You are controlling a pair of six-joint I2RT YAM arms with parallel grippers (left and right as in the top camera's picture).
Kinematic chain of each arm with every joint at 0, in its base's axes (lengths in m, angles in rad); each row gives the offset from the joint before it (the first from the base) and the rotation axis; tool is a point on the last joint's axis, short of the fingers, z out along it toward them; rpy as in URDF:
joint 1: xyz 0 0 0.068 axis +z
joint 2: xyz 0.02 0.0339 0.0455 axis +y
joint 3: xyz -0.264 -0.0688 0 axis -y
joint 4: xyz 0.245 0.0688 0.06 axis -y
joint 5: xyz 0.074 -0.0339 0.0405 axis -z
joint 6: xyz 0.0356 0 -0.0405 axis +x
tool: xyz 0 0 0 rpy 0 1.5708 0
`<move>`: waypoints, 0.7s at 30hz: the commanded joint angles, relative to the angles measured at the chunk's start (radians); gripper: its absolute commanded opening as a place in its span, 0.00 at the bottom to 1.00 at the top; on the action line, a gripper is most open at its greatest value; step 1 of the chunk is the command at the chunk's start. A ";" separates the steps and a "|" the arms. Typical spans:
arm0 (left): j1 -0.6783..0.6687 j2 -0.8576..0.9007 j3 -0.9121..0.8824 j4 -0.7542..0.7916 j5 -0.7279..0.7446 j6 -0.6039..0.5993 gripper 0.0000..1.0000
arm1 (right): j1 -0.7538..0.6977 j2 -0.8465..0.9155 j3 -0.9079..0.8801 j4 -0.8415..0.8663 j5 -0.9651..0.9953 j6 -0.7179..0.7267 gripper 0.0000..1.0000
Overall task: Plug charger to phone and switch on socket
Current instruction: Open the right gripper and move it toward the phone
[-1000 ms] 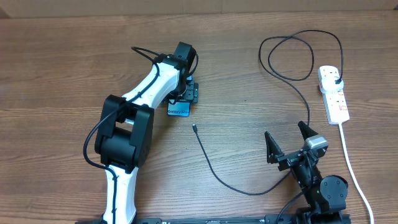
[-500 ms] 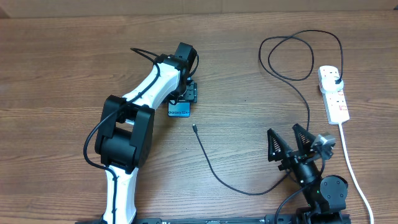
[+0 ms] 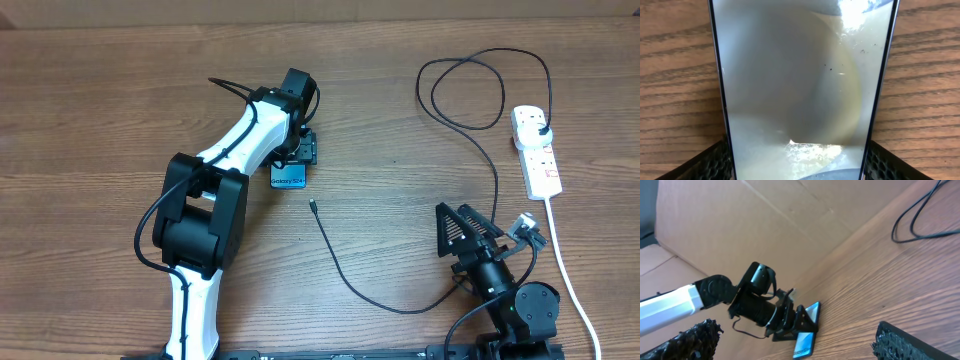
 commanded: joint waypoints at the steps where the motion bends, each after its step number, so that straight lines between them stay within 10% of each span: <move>1: 0.000 0.116 -0.087 -0.028 0.047 -0.037 0.39 | 0.006 -0.009 -0.011 0.006 -0.020 0.030 1.00; 21: 0.000 0.116 -0.087 -0.055 0.095 -0.115 0.19 | 0.006 -0.008 -0.010 0.010 -0.191 -0.117 1.00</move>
